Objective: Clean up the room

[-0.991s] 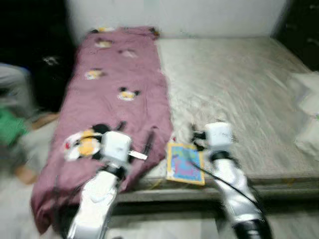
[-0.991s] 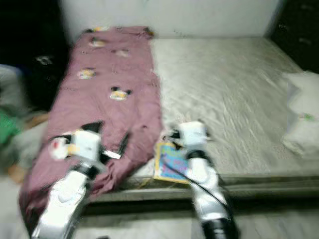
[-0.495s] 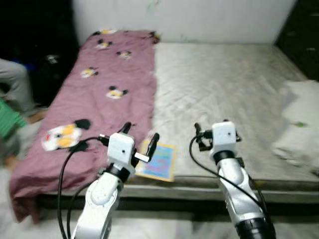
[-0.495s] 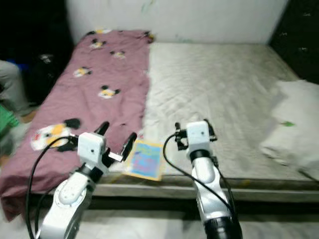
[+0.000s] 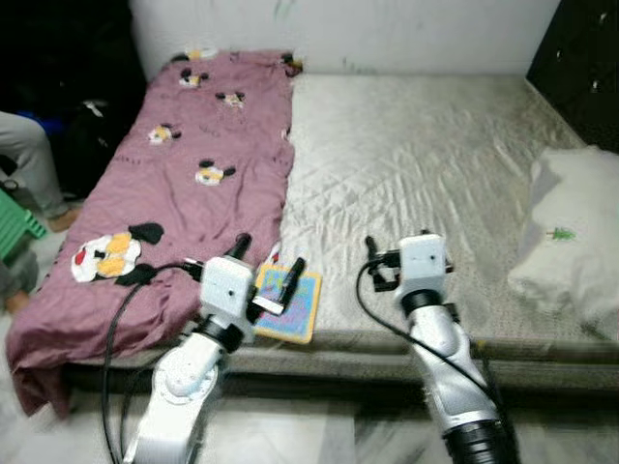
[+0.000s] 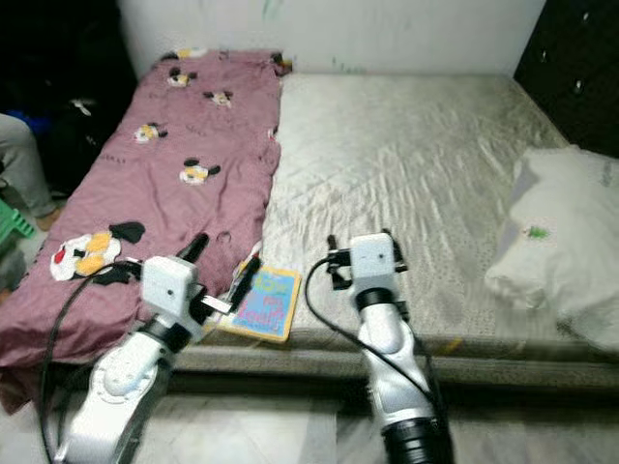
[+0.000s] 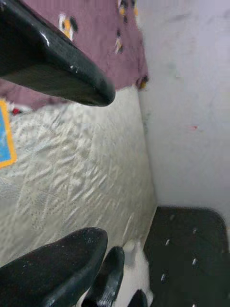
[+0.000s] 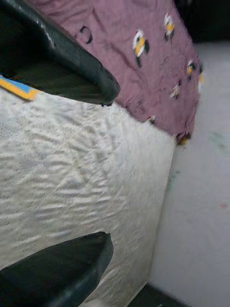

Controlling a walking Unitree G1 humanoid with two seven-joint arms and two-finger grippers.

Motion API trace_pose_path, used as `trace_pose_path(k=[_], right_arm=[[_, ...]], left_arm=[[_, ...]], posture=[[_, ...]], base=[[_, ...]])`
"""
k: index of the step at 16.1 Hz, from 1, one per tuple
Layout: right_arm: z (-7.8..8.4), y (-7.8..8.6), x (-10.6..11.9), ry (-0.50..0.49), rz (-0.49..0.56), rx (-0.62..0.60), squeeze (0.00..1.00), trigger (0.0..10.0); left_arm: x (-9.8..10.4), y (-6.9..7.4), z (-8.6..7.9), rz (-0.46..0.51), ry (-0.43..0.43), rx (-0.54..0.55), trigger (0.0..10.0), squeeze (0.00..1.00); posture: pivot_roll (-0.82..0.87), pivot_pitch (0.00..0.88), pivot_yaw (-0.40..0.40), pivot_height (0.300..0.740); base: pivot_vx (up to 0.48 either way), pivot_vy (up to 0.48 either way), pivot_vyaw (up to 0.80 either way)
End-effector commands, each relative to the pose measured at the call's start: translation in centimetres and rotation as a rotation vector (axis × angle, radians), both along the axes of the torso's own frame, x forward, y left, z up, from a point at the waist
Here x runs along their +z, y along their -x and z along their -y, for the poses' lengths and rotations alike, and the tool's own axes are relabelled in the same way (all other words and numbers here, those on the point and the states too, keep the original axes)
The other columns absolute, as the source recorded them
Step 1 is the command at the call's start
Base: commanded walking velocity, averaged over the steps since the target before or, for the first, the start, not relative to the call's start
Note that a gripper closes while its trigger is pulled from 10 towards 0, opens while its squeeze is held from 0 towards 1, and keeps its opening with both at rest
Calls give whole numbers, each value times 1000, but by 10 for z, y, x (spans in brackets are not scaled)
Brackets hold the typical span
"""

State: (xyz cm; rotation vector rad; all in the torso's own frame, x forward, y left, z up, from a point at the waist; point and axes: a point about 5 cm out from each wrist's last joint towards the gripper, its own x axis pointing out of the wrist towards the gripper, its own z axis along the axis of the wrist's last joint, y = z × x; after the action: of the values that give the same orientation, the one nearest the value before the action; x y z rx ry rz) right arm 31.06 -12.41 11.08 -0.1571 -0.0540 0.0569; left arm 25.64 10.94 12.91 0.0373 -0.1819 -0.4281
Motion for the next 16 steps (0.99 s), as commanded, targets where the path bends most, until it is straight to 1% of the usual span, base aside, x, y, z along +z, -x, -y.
trace_pose_path(k=[1,6,8,11,14,16], right_arm=[[3,-1,2,1,7,-6,0,10000],[3,-1,2,-2,6,-9,0,10000],[3,-1,2,-3,7,-10,0,10000],[3,-1,1,-11,3,-17,0,10000],[4,-1,1,-17,3,-19,0,10000],[8,-1,1,-17,6,-30,0,10000]], left_arm=[[2,2,1,7,12,-5,10000,0],[0,2,0,-8,17,11,10000,0],[-2,-1,0,-25,4,41,10000,0],[-3,-1,0,-24,-1,39,10000,0],[-2,-1,0,-23,-5,43,10000,0],[-4,-1,0,-29,-8,48,10000,0]], posture=[[-23,104,-18,740],[-23,104,-18,740],[-23,105,-17,740],[-23,106,-16,740],[-22,104,-15,740],[-22,99,-10,740]], base=[[364,0,0],[342,0,0],[0,0,0],[0,0,0],[0,0,-708],[0,-249,-253]])
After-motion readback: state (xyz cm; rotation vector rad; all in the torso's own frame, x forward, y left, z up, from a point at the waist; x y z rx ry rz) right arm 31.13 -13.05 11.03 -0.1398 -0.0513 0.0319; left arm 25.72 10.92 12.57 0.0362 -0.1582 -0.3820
